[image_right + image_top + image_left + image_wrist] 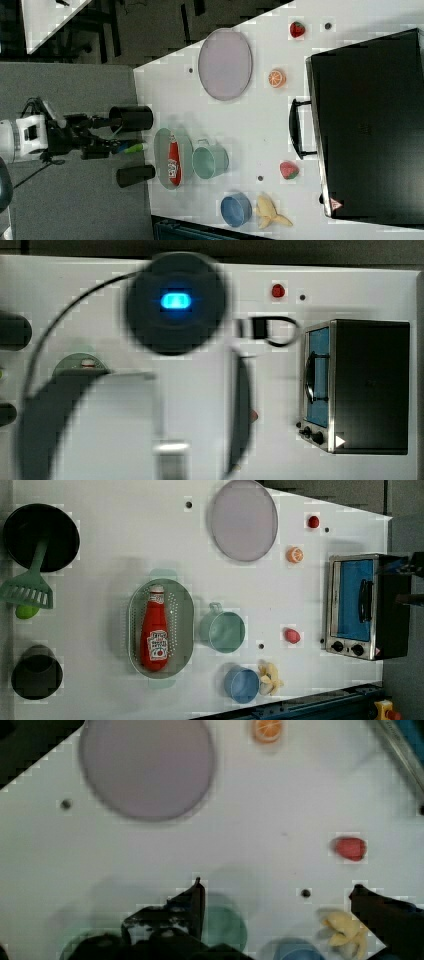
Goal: Pick ketchup from strainer and place it on the table
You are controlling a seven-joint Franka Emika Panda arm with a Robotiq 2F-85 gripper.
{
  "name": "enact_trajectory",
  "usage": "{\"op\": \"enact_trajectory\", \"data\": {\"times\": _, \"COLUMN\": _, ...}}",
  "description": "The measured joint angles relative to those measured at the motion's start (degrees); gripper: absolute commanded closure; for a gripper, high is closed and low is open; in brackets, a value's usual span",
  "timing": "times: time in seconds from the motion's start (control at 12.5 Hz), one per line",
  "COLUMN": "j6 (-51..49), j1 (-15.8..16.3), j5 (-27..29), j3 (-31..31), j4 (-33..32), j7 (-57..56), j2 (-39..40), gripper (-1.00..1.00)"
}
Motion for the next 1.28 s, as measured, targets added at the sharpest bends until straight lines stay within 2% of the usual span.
{"op": "enact_trajectory", "data": {"times": 0.24, "j6": 2.1, "j1": 0.7, "j5": 0.0, "j3": 9.7, "j4": -0.1, "j7": 0.0, "j2": 2.4, "gripper": -1.0}}
{"op": "enact_trajectory", "data": {"times": 0.64, "j6": 4.0, "j1": 4.3, "j5": 0.0, "j3": 25.5, "j4": -0.6, "j7": 0.0, "j2": 10.9, "gripper": -1.0}}
{"op": "enact_trajectory", "data": {"times": 0.88, "j6": 10.1, "j1": 7.0, "j5": 0.0, "j3": 30.4, "j4": -4.8, "j7": 0.6, "j2": 13.9, "gripper": -1.0}}
{"op": "enact_trajectory", "data": {"times": 1.04, "j6": 16.8, "j1": 8.8, "j5": -0.4, "j3": 31.1, "j4": -9.7, "j7": 3.5, "j2": 14.7, "gripper": -1.0}}
{"op": "enact_trajectory", "data": {"times": 1.28, "j6": 27.7, "j1": 9.9, "j5": -4.6, "j3": 31.4, "j4": -17.5, "j7": 6.2, "j2": 17.4, "gripper": -1.0}}
